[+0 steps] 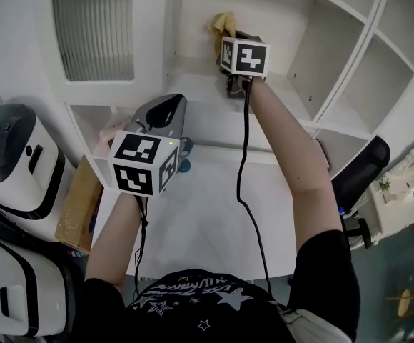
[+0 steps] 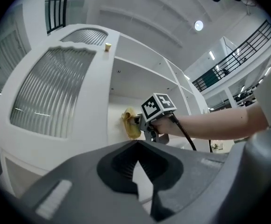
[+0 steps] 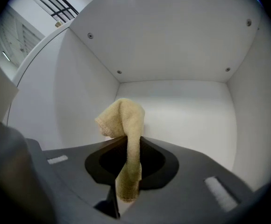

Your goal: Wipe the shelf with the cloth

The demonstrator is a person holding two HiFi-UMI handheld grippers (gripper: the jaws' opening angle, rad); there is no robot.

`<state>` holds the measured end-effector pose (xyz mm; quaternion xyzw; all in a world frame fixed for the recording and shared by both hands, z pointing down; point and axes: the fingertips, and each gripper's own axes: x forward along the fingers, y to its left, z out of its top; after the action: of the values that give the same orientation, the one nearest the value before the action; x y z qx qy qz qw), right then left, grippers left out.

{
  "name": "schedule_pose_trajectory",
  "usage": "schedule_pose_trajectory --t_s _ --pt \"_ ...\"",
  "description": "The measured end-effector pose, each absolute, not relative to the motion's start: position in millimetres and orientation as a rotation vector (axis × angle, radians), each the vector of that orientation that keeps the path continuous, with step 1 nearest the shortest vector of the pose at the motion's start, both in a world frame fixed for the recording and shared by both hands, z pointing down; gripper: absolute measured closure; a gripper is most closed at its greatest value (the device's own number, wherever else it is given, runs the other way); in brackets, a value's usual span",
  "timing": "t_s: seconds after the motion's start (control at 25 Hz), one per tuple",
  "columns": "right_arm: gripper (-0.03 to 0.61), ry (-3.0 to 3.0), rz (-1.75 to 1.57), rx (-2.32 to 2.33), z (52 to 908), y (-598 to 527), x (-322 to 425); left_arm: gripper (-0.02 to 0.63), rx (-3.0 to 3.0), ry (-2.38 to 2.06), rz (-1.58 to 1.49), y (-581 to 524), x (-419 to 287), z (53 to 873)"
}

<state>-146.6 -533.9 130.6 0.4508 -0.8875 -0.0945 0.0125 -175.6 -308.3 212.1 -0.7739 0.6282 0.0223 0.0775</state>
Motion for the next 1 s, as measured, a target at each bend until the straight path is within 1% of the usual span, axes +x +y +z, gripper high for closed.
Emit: schedule_pose_trajectory --t_s 0.16,0.32,0.72,1.0 --pt "0.5 -2.849 -0.234 1.222 136 -527 -189 0.61 -2.287 1.929 0.067 -305 -190 216" --pt "0.5 -2.862 -0.224 1.144 141 -529 -216 0.61 -2.258 1.979 0.072 -304 -204 220" --pt "0.5 -2.845 -0.098 1.019 160 -549 -250 0.612 -2.238 2.057 0.084 -305 -220 232" --pt "0.5 -2.805 -0.021 0.979 172 -560 -261 0.61 -2.225 2.095 0.077 -307 -225 238"
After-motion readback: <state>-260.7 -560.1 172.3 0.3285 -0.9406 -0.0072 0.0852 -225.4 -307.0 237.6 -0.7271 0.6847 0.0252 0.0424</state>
